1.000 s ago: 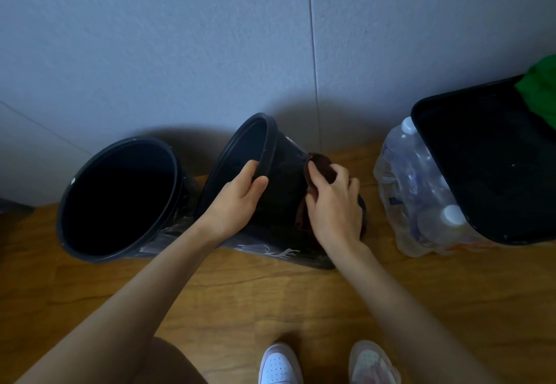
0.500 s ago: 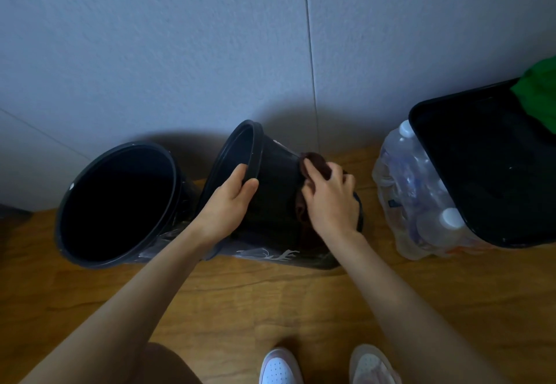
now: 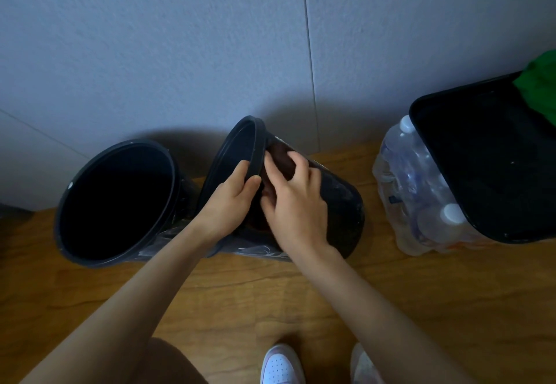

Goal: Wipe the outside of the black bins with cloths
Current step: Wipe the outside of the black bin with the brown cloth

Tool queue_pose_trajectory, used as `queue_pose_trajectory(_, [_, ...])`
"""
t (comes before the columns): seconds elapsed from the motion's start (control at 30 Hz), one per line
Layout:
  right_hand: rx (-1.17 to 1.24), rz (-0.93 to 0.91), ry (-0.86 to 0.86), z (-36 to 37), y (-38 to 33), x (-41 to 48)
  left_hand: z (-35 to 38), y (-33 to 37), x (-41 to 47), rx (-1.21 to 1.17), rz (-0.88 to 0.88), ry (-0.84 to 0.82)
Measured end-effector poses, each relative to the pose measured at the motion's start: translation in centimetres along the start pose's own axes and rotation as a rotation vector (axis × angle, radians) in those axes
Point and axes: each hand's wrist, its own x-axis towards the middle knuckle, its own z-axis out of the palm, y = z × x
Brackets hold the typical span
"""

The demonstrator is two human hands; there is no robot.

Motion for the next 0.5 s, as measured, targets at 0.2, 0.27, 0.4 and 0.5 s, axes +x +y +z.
queue_pose_trajectory(0.2, [-0.027,0.272,-0.127,0.5,7.4,1.5,-0.3,0.1,0.0,0.002,-0.010,-0.013])
queue_pose_trajectory(0.27, [-0.066,0.411,-0.208,0.5,10.6,1.0,-0.4,0.0,-0.1,-0.009,-0.012,0.000])
queue_pose_trajectory(0.4, [-0.110,0.586,-0.293,0.4,12.7,-0.4,0.1,0.3,0.1,0.038,0.001,0.012])
queue_pose_trajectory(0.5, [-0.094,0.533,-0.280,-0.2,10.7,-1.0,0.4,0.4,0.2,0.062,0.015,0.023])
